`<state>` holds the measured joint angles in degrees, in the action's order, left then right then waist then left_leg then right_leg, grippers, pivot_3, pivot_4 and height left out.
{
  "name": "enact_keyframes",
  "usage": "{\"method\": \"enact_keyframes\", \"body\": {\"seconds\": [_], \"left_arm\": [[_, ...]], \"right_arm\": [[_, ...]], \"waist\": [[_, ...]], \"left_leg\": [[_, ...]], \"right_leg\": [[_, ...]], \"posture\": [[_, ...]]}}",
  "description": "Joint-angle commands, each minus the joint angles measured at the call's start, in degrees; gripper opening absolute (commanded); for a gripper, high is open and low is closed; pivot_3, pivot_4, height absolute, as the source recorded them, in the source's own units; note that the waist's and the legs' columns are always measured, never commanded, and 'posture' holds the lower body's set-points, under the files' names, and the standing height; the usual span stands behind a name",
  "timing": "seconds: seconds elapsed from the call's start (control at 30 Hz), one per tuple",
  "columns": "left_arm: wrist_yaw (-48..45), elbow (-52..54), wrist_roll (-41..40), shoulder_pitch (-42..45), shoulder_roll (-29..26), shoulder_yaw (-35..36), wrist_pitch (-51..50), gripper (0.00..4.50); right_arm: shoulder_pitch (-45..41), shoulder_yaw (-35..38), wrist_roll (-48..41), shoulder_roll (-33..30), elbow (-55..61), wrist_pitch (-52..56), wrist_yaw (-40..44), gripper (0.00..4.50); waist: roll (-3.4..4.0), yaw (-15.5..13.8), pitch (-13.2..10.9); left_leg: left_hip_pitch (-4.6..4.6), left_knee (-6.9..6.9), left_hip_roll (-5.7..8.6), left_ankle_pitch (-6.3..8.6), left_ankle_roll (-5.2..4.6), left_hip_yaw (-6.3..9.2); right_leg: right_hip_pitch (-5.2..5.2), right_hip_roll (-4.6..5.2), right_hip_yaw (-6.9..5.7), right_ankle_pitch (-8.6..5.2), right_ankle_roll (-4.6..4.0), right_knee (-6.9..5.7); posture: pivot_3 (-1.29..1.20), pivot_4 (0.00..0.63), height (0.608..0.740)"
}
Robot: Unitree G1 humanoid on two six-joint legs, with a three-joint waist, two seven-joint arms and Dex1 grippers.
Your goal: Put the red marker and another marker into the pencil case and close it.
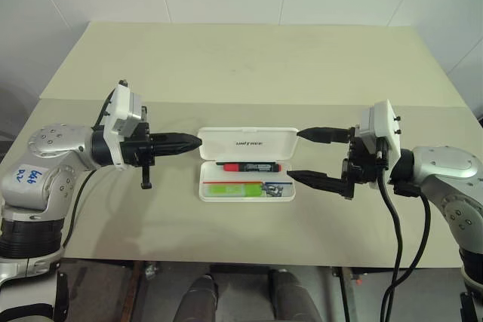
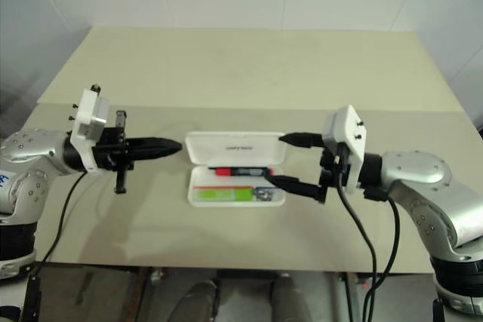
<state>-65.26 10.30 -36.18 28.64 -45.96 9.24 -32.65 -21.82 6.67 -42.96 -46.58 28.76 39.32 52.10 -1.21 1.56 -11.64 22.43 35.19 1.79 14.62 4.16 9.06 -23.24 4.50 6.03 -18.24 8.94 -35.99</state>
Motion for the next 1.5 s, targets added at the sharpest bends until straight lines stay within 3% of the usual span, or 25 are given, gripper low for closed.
{"method": "enact_keyframes", "body": {"seconds": [0.03,0.27,0.37,0.73,1.23,1.5], "left_arm": [[1.5,0.1,-0.8,1.4,-0.7,2.6,0.5,0.02],[13.4,-14.1,9.7,9.1,2.5,0.2,6.2,0.02],[13.4,-18.8,13.4,11.0,3.9,-2.9,8.5,0.02],[3.5,-25.1,16.9,14.9,6.3,-10.9,12.1,0.02],[-14.0,-21.3,16.8,13.0,3.2,-13.4,16.9,0.02],[-18.4,-18.6,17.7,12.0,3.1,-16.0,18.6,0.02]], "right_arm": [[-0.2,-0.3,0.8,0.3,0.1,-2.0,0.9,4.50],[-0.4,-1.9,2.3,0.9,-0.6,-3.4,1.2,4.50],[-0.5,-2.2,2.6,1.3,-0.4,-3.5,1.1,4.50],[0.7,-1.2,2.3,2.3,1.5,-3.0,-1.1,4.50],[2.3,-0.8,2.1,3.0,2.8,-3.4,-3.2,4.50],[2.6,-0.7,2.2,4.0,3.2,-3.7,-4.3,4.50]], "waist": [[0.00,0.0,0.0],[0.00,-0.1,0.0],[0.00,-0.1,0.0],[0.00,-0.1,0.0],[-0.01,0.0,0.0],[0.00,0.0,0.0]], "left_leg": [[0.00,0.00,0.00,0.00,0.00,0.00],[-0.02,0.01,0.04,-0.02,0.01,0.00],[0.00,0.01,0.04,-0.02,0.02,0.00],[0.09,0.01,0.04,-0.03,0.03,-0.01],[0.09,0.01,0.03,-0.03,0.02,-0.01],[0.09,0.01,0.03,-0.03,0.02,-0.02]], "right_leg": [[0.00,0.00,0.00,0.00,0.00,0.00],[0.01,0.01,0.00,0.02,0.02,-0.02],[0.00,0.01,0.00,0.03,0.03,0.00],[-0.13,0.00,0.02,0.03,0.03,-0.05],[-0.13,0.00,0.04,0.03,0.03,-0.07],[-0.13,-0.01,0.04,0.03,0.03,-0.09]], "posture": [[0.00,0.150,0.740],[0.00,0.150,0.740],[0.00,0.150,0.740],[0.00,0.150,0.740],[0.00,0.150,0.740],[0.00,0.150,0.740]]}}
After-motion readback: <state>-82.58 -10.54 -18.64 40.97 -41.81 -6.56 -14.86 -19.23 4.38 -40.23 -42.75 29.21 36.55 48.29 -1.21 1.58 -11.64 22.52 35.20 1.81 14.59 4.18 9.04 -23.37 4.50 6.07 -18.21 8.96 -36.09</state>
